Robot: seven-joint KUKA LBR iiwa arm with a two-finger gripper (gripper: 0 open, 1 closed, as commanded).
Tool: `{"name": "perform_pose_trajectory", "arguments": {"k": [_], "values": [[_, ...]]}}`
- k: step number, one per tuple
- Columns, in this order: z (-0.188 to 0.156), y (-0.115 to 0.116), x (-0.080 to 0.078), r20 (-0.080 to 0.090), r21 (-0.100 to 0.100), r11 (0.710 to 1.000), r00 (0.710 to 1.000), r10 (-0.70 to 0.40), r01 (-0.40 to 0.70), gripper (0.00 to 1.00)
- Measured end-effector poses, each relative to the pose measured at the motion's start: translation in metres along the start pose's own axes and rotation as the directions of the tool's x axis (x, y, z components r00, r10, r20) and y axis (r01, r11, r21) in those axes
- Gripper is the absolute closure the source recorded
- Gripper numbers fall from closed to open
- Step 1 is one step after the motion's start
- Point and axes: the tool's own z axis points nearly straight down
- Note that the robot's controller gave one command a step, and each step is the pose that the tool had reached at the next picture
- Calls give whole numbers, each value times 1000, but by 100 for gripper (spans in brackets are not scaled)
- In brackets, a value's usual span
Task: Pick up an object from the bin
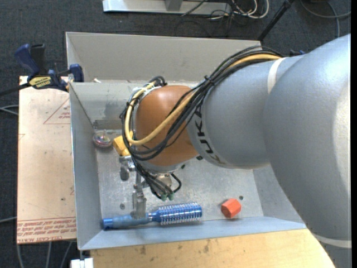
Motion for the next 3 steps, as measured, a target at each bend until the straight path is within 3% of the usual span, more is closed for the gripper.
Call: {"name": "perform_pose_trajectory", "arguments": {"k": [1,2,3], "values": [[82,-55,17,7,3,1000,1000,-27,26,0],[81,-51,20,-7,1,999,999,-33,33,100],[-27,-72,2,2,2,1000,1000,-31,31,100]]}}
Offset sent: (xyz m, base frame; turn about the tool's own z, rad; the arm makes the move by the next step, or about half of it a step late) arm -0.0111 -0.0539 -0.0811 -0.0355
